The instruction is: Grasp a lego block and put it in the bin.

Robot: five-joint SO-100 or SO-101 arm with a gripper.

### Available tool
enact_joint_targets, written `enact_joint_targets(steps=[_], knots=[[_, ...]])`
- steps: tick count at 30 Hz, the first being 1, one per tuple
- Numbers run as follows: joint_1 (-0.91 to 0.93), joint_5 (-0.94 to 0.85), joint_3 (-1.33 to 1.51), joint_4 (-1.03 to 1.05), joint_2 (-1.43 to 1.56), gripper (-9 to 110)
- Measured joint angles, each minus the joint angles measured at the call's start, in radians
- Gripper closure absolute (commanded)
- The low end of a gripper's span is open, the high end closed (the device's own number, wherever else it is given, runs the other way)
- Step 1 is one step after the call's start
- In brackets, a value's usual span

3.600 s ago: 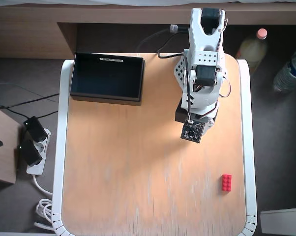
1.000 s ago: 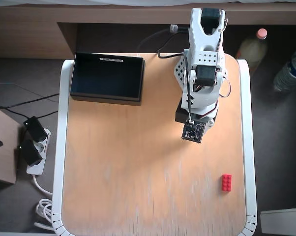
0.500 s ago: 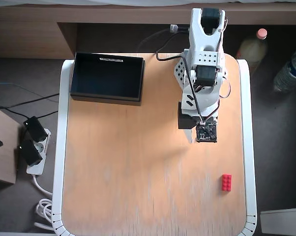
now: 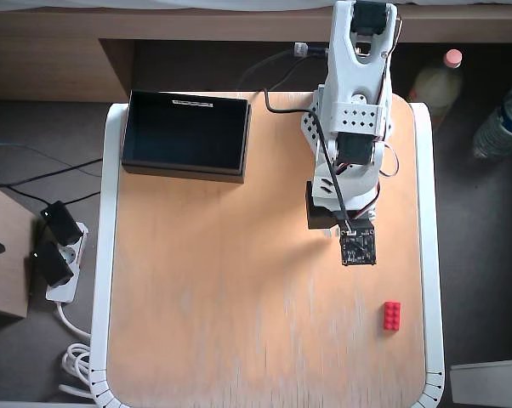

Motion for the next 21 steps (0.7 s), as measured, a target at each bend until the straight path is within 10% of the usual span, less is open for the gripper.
enact_joint_targets(steps=[21], knots=[[-0.044, -0.215, -0.551, -0.043, -0.591, 83]])
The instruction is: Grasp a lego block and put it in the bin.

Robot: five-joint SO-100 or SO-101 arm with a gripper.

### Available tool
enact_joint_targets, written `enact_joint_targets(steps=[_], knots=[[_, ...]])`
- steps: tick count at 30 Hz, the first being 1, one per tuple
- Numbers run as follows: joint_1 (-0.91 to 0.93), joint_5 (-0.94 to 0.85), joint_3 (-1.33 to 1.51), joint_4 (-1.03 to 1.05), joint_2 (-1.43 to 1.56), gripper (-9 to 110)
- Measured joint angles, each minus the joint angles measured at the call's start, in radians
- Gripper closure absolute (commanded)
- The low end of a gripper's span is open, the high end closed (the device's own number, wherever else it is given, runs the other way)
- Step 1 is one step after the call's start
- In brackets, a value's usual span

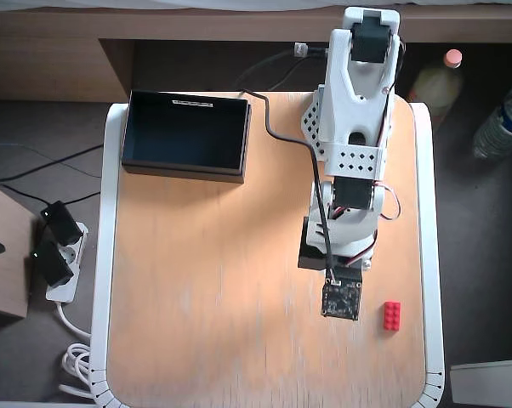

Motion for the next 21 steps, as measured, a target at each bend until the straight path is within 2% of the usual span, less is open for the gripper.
enact_joint_targets(steps=[7, 21], knots=[[-0.067, -0.1, -0.098, 0.0, -0.1, 77], [-0.173, -0.19, -0.176, -0.051, -0.298, 76]])
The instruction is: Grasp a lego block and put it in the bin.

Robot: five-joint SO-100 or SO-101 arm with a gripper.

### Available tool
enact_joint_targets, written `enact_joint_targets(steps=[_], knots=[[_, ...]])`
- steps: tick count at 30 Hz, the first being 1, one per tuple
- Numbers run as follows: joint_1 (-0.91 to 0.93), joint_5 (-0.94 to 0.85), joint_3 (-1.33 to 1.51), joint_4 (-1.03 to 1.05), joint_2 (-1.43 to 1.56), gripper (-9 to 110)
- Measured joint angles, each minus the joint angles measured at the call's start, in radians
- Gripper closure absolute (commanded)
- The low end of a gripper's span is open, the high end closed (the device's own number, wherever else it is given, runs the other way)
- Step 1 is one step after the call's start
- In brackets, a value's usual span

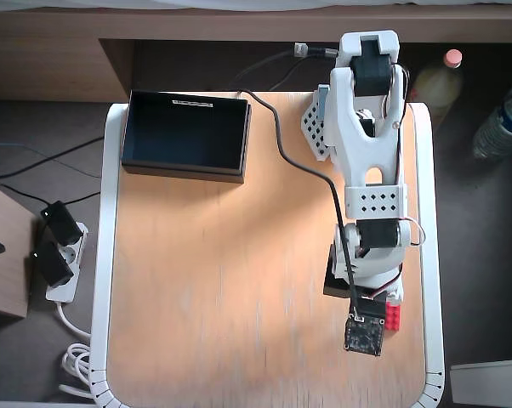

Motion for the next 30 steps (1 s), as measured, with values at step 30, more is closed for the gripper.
enact_joint_targets(steps=[30], knots=[[-0.075, -0.075, -0.114, -0.107, -0.262, 76]])
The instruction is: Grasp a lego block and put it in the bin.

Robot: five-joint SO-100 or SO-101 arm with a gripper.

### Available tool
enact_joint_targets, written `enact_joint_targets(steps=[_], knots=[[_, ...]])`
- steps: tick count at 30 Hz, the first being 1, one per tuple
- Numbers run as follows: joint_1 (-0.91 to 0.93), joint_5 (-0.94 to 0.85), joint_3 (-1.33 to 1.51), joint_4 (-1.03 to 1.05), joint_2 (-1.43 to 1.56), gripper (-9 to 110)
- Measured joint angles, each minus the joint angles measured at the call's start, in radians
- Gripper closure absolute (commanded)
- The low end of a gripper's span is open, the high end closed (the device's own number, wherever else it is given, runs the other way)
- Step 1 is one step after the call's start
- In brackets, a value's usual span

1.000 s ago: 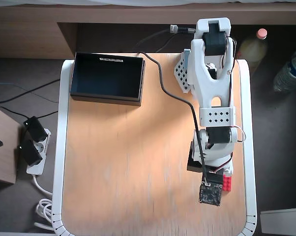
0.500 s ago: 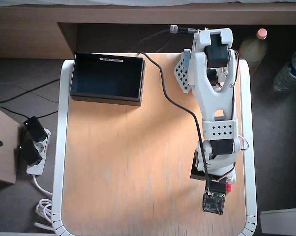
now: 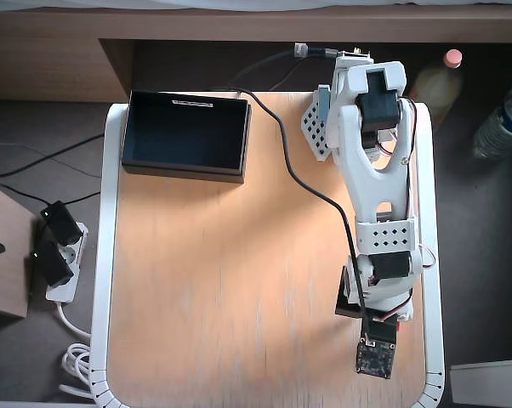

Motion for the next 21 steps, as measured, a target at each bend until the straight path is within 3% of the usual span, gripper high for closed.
enact_joint_targets(steps=[16, 21], knots=[[-0.032, -0.028, -0.011, -0.071, -0.066, 77], [-0.032, -0.028, -0.015, -0.083, -0.072, 84]])
